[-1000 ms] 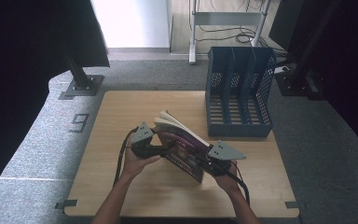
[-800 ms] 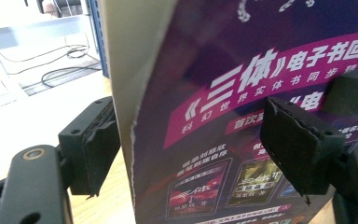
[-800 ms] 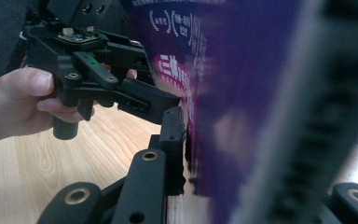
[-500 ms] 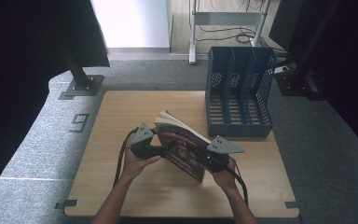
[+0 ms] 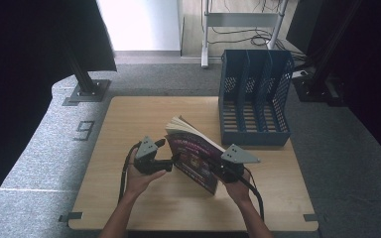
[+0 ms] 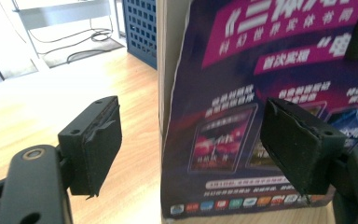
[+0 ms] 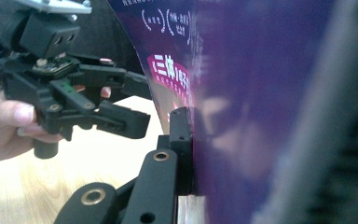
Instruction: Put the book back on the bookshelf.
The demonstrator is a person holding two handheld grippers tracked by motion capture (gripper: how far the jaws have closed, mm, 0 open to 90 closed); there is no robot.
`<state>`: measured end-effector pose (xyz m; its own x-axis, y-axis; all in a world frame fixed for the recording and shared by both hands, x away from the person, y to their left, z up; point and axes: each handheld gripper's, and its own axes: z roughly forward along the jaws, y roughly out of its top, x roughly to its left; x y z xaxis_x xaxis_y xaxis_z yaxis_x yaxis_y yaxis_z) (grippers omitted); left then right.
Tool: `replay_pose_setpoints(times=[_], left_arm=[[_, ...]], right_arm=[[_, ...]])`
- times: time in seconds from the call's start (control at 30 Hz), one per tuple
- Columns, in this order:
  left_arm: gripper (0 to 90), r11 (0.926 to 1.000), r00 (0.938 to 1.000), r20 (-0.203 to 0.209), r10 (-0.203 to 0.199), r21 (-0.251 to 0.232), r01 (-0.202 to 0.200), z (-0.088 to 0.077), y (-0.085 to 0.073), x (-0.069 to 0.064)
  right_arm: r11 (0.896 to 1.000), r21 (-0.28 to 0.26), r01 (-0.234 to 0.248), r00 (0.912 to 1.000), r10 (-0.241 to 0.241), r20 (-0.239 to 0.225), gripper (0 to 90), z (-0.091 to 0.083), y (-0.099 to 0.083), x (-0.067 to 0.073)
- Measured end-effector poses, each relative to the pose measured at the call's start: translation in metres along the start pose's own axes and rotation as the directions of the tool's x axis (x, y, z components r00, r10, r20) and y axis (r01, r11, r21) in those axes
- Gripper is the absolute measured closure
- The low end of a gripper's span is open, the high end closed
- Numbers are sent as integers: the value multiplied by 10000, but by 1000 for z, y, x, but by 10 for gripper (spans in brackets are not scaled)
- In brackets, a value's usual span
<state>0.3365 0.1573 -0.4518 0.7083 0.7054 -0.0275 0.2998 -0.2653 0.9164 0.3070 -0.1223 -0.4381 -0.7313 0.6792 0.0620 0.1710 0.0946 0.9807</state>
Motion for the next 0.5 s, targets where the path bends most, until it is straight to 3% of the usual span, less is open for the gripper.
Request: replay_pose_setpoints(times=[0.5], left_arm=[[209, 9976, 9986, -259, -468, 504, 481, -7, -33, -2]], right_arm=[[9997, -214, -139, 9995, 145, 296, 815, -8, 2, -3]])
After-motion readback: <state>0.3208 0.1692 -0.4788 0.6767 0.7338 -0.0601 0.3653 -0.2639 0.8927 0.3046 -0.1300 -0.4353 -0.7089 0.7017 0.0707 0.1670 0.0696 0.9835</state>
